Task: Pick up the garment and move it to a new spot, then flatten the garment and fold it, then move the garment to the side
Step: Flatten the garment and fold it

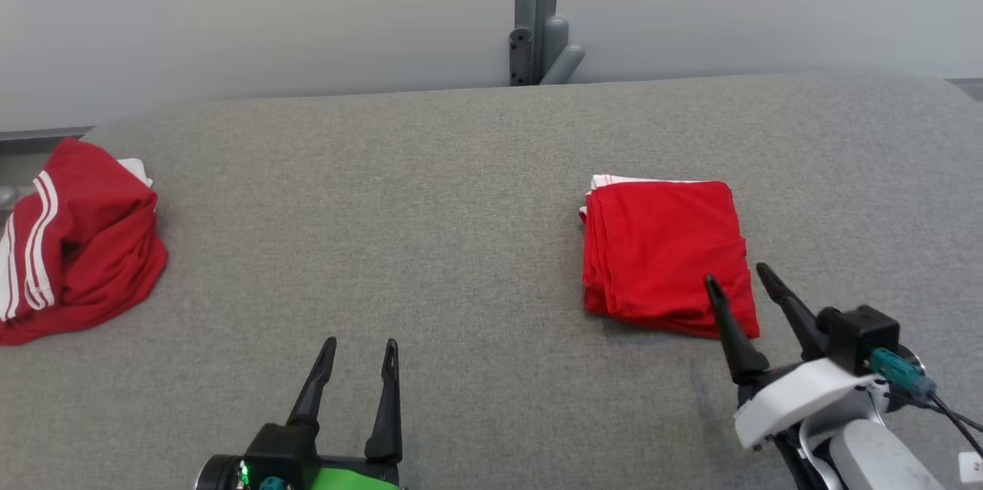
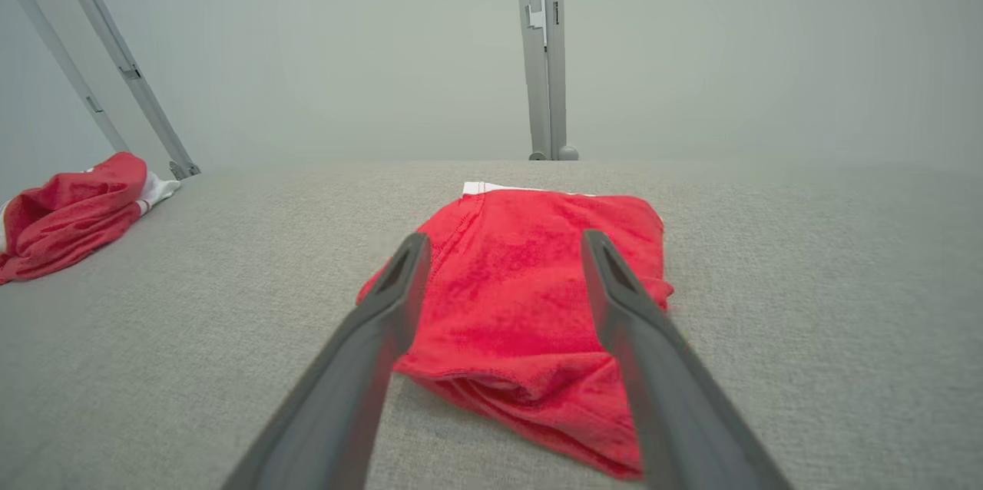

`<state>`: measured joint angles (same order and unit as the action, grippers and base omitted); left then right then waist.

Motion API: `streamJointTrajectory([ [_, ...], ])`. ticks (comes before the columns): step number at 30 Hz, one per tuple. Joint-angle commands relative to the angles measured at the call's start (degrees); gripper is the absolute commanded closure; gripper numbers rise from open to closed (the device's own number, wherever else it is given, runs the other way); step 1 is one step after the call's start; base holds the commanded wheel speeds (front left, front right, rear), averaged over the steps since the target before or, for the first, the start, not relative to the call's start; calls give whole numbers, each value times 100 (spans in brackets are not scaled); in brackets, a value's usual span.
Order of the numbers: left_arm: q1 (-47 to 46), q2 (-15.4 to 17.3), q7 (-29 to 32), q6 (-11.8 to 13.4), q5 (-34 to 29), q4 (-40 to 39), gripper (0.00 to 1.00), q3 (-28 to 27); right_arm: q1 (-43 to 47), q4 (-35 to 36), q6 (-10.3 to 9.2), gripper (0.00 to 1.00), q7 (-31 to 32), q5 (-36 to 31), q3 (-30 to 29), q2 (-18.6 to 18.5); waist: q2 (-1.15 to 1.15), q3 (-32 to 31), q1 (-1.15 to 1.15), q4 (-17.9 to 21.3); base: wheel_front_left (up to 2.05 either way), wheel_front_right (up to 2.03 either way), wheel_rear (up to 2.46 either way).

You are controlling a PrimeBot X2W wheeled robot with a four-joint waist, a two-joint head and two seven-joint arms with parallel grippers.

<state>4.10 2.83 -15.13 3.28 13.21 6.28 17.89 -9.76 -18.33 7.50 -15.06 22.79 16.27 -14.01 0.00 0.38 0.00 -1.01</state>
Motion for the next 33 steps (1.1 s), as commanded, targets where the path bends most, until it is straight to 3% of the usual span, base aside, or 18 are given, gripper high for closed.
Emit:
streamJointTrajectory([
  [1,-8,13,-1,30,14,-3,0,-41,133,73,-3,0,-15,-116,-138,27,0,-31,0,110,0,0,0],
  [4,-31,12,-1,58,48,-23,0,-118,451,387,-2,0,-14,-365,-663,194,0,-33,0,212,0,0,0],
  [7,-11,12,-1,72,60,-34,0,-185,755,636,-2,0,-14,-482,-799,238,0,-53,0,305,0,0,0],
  [18,235,13,-1,-12,-1,42,0,-320,1422,1159,-2,0,-15,-836,-683,323,0,-225,0,511,0,0,0],
  [33,405,13,-1,-42,-77,138,0,-337,1492,1268,-2,0,-15,-893,-560,253,0,-329,0,450,0,0,0],
])
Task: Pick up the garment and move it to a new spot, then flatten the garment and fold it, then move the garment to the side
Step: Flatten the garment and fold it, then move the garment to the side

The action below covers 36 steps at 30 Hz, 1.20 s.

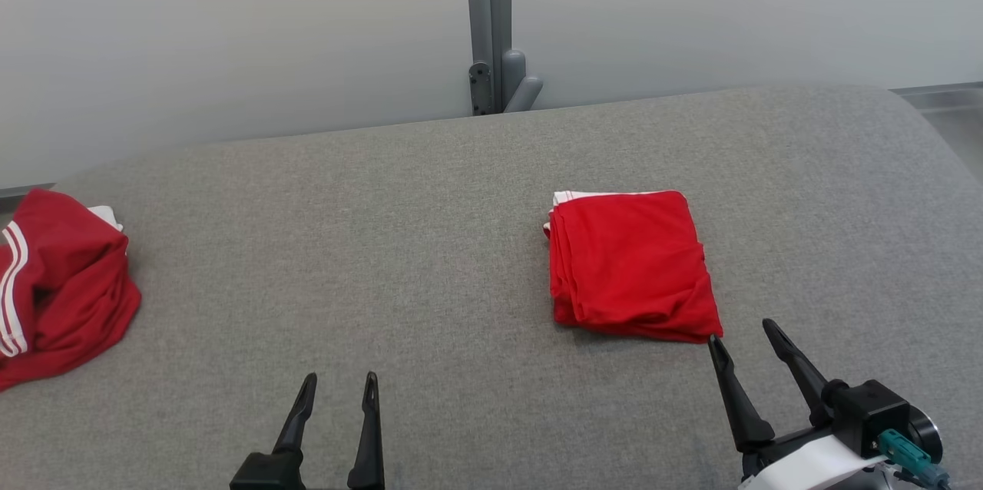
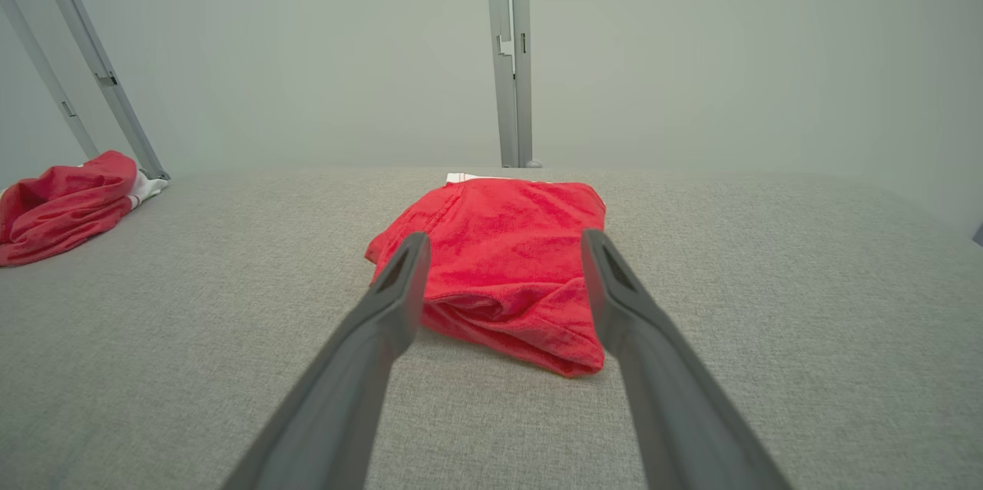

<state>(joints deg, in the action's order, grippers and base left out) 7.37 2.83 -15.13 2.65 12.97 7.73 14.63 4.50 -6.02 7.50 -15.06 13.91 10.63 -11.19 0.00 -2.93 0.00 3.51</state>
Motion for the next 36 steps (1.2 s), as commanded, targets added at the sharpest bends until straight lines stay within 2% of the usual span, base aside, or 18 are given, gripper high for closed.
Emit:
streamJointTrajectory([
  [1,74,13,-1,25,-47,-15,0,2,69,44,-2,0,-15,-3,6,-33,0,5,0,-5,0,0,0],
  [27,-71,13,-1,52,-110,-31,0,134,17,42,-2,0,-15,167,-87,13,0,107,0,-159,0,0,0],
  [36,-179,13,-1,38,-150,-62,0,204,-467,-393,-2,0,-16,568,-169,23,0,352,0,-258,0,0,0],
])
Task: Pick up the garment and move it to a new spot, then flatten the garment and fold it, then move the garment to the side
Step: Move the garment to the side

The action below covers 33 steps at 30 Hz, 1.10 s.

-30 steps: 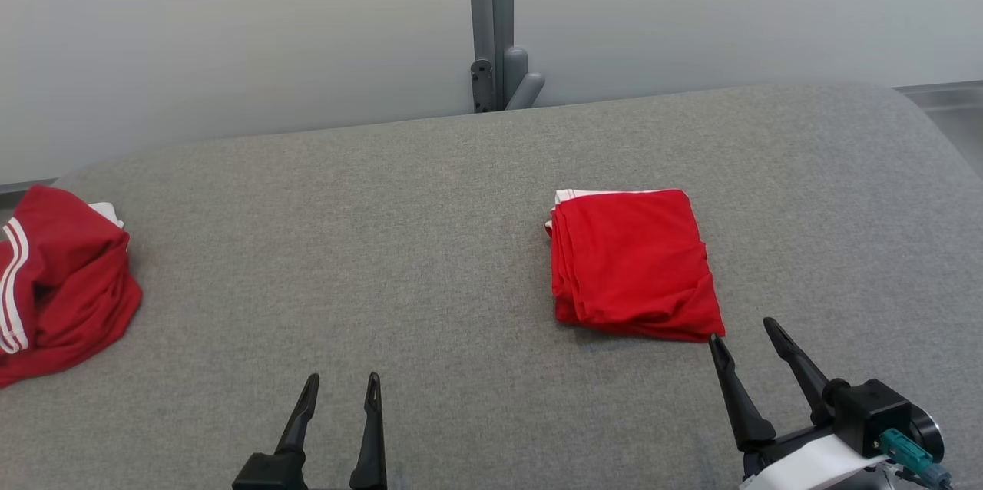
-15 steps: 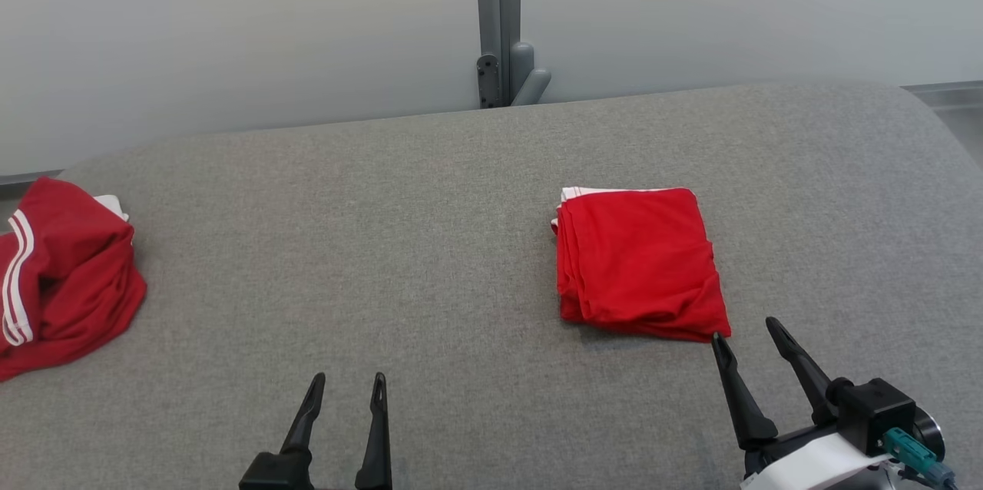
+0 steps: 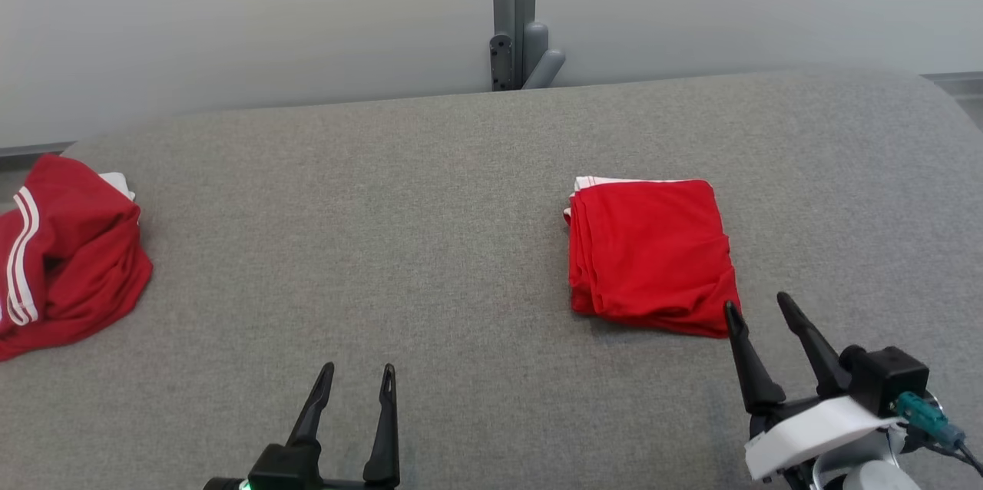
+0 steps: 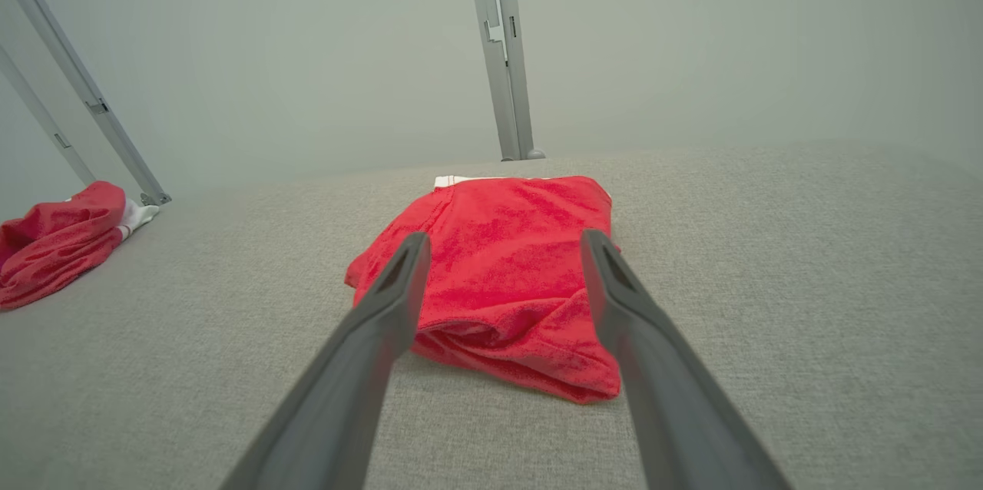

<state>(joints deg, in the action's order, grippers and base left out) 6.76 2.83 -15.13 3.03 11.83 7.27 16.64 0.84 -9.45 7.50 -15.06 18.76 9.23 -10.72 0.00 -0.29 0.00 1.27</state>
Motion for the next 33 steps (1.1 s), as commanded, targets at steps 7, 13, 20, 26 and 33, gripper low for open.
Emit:
streamJointTrajectory([
  [7,-332,12,-1,-33,-89,-58,0,75,-851,-759,-2,0,-15,948,67,-222,0,509,0,-155,0,0,0],
  [13,-547,13,-1,-42,-70,-29,0,154,-1578,-1650,-2,0,-15,2083,447,-562,0,806,0,-316,0,0,0],
  [20,-734,13,-1,-26,-25,-23,0,216,-2172,-2398,-2,0,86,3530,996,-975,0,1048,0,-498,0,0,0],
  [26,-816,13,-1,-29,-22,-10,0,228,-2487,-2573,-2,0,198,4484,1495,-1283,0,1171,0,-565,0,0,0],
  [33,-917,13,-1,7,0,3,0,269,-2691,-2690,-2,85,124,5062,1959,-1442,0,1217,0,-577,0,0,0],
])
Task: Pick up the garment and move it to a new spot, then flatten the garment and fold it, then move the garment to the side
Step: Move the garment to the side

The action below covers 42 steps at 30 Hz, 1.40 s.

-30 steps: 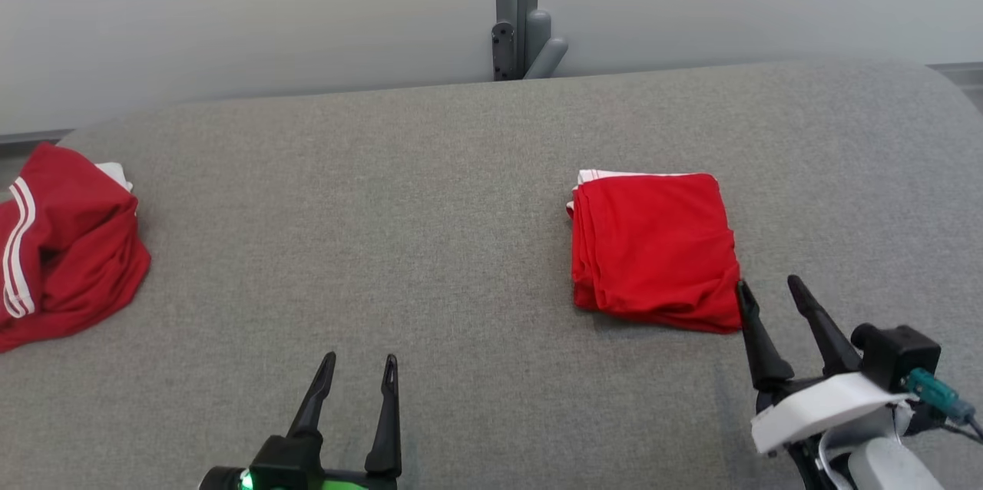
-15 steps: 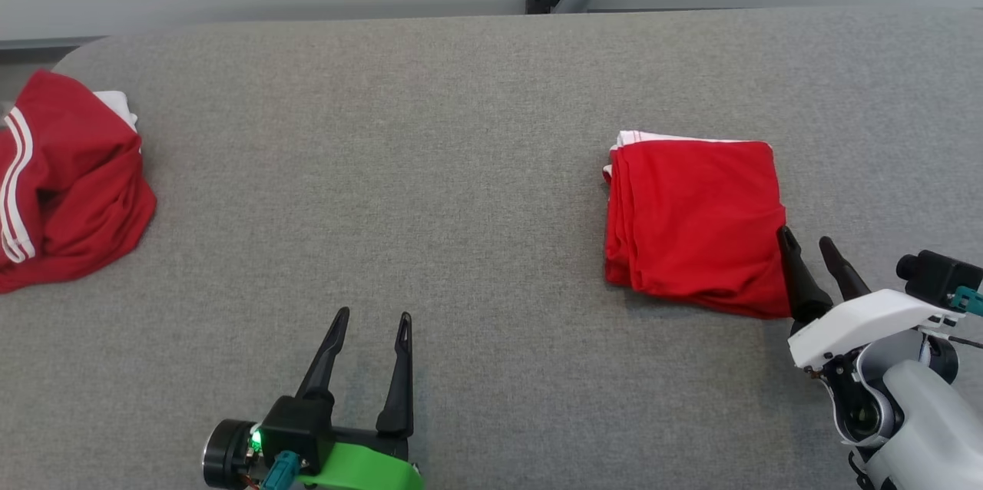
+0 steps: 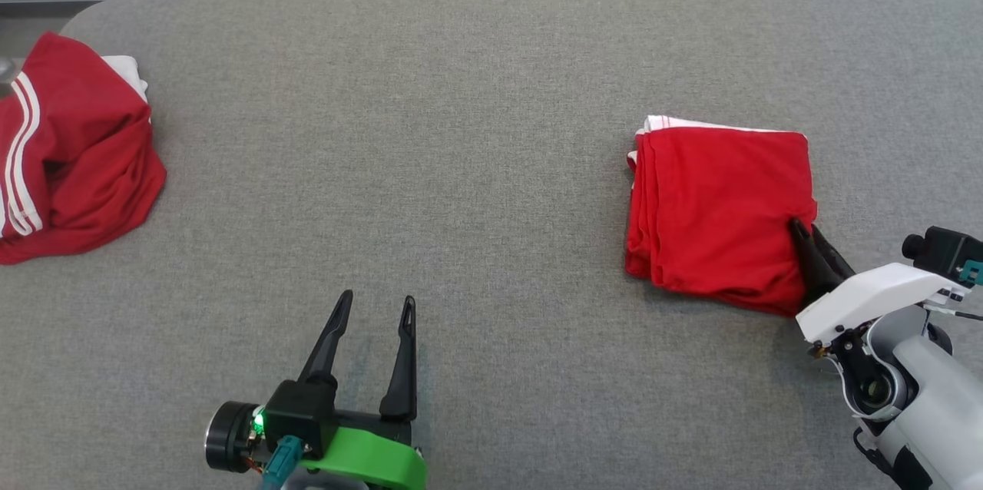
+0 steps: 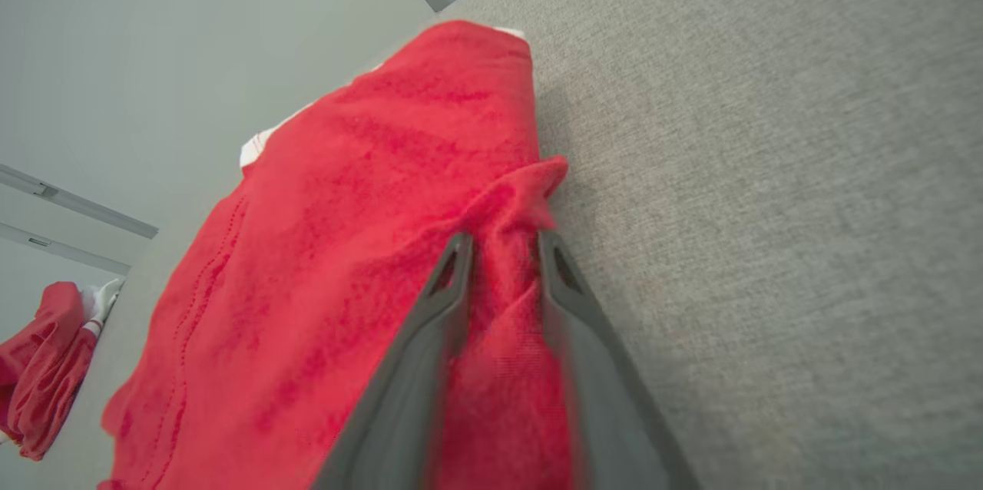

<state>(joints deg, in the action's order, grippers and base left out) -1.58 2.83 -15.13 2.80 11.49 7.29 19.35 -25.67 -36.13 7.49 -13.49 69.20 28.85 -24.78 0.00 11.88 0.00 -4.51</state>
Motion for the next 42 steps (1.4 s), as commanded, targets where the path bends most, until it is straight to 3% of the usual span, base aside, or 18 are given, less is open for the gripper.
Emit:
streamJointTrajectory([
  [1,-91,13,-1,32,32,0,0,-4,-63,-26,0,100,-26,83,79,-48,0,3,0,7,0,0,0],
  [6,-99,13,-1,35,-6,-20,0,-23,-186,-6,0,100,-107,305,381,-223,0,21,0,80,0,0,0],
  [15,-127,13,-1,-51,-132,8,0,-120,-370,76,0,100,-174,136,713,-442,0,105,0,519,0,0,0],
  [34,-378,18,0,-381,-634,115,0,-438,-394,452,0,100,-172,-618,308,-462,0,449,0,2029,0,0,0],
  [42,-622,54,0,-553,-859,66,0,-446,-712,410,0,100,-172,-898,451,-543,0,782,0,2301,0,0,0],
])
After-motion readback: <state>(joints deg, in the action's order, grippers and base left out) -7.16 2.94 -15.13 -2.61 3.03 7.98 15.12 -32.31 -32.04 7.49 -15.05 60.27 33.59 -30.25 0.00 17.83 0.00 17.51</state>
